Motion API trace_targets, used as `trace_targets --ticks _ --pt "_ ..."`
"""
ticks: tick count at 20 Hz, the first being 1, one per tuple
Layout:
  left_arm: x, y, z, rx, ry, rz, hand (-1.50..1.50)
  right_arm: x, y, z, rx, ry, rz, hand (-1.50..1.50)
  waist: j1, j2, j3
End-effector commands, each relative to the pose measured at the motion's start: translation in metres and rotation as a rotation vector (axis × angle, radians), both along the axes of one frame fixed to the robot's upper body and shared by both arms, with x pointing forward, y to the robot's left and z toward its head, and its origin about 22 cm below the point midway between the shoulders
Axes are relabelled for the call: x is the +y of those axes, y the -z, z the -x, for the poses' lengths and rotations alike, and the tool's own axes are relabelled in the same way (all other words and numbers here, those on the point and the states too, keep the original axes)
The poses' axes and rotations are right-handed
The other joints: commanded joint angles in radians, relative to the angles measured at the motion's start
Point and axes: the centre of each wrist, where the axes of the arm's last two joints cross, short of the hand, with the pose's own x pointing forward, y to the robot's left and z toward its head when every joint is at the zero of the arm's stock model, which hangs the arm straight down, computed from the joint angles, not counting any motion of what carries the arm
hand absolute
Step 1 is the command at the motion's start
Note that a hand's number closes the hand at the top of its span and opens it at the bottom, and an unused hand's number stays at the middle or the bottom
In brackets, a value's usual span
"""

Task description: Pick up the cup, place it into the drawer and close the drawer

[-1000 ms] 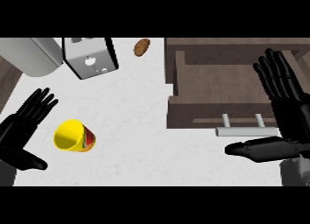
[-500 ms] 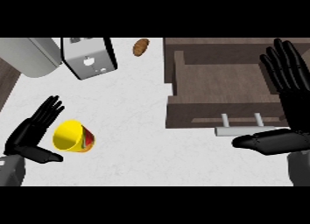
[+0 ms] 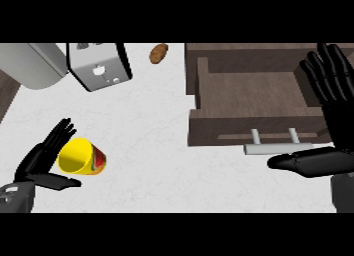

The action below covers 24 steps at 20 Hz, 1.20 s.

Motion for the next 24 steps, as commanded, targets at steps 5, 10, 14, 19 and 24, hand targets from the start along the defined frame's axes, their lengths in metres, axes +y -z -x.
trace_targets --ticks 5,10,14,19,24 --pt "-0.016 0.023 0.012 -0.092 0.056 0.118 -1.50 -0.015 -0.004 -0.006 -0.011 -0.002 -0.004 -1.50 -0.011 0.007 -0.002" --pt "-0.012 0.011 -0.004 -0.120 0.064 0.118 -1.50 0.000 0.007 0.001 0.013 -0.016 0.006 -1.50 -0.012 0.004 -0.001" --pt "-0.028 0.020 -0.002 -0.123 0.091 0.120 -1.50 -0.002 -0.009 -0.008 0.027 -0.008 0.011 -1.50 -0.011 0.006 -0.003" --pt "-0.047 0.029 -0.003 -0.114 0.114 0.157 -1.50 -0.005 -0.006 -0.009 0.019 -0.032 0.025 -1.50 -0.013 0.008 -0.003" --pt "-0.053 0.026 -0.010 -0.078 0.161 0.259 -1.50 -0.008 -0.008 0.003 0.010 -0.010 0.005 -1.50 -0.021 0.003 -0.003"
